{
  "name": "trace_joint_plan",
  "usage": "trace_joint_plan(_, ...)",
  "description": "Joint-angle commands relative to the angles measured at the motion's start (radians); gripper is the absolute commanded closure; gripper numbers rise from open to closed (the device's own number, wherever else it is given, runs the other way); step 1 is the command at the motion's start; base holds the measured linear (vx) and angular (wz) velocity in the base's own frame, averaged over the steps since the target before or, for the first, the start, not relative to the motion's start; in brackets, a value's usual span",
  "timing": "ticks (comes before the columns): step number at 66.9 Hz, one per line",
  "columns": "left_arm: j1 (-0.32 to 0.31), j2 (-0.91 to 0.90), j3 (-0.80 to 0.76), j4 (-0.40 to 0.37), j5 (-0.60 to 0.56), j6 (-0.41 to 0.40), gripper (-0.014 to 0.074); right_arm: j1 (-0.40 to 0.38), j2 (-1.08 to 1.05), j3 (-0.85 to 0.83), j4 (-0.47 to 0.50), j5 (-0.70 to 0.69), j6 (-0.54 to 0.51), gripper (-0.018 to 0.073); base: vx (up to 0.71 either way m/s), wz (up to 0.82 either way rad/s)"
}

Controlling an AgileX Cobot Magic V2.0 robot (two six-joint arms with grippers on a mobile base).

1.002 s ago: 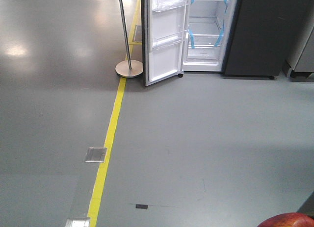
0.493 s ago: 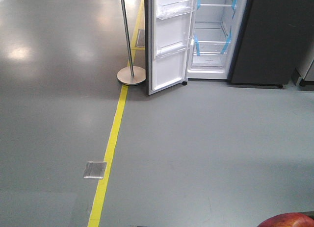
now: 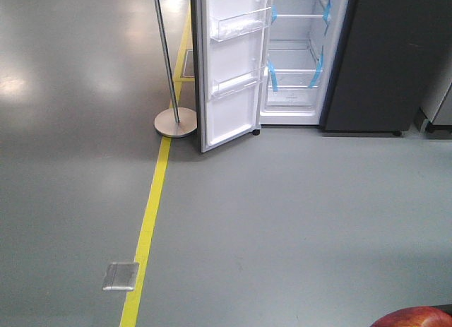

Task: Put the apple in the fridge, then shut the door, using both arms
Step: 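Drive toward the open white refrigerator carrying the apple, then approach the refrigerator door bins, keeping the apple in the right gripper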

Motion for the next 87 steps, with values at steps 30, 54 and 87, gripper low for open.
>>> trace_joint_plan(30,-0.007,-0.016,-0.017,-0.006,-0.077,-0.004,0.0603,0.001,0.006,-0.026,0.025,-0.056,-0.009,0.0403,0.25,-0.07)
trace_joint_plan(54,-0.007,-0.016,-0.017,-0.006,-0.077,-0.004,0.0603,0.001,0.006,-0.026,0.025,-0.055,-0.009,0.0403,0.22,-0.01)
trace_joint_plan(87,-0.007,-0.016,-0.017,-0.006,-0.077,-0.004,0.0603,0.001,0.006,-0.026,0.025,-0.055,-0.009,0.0402,0.2,0.02)
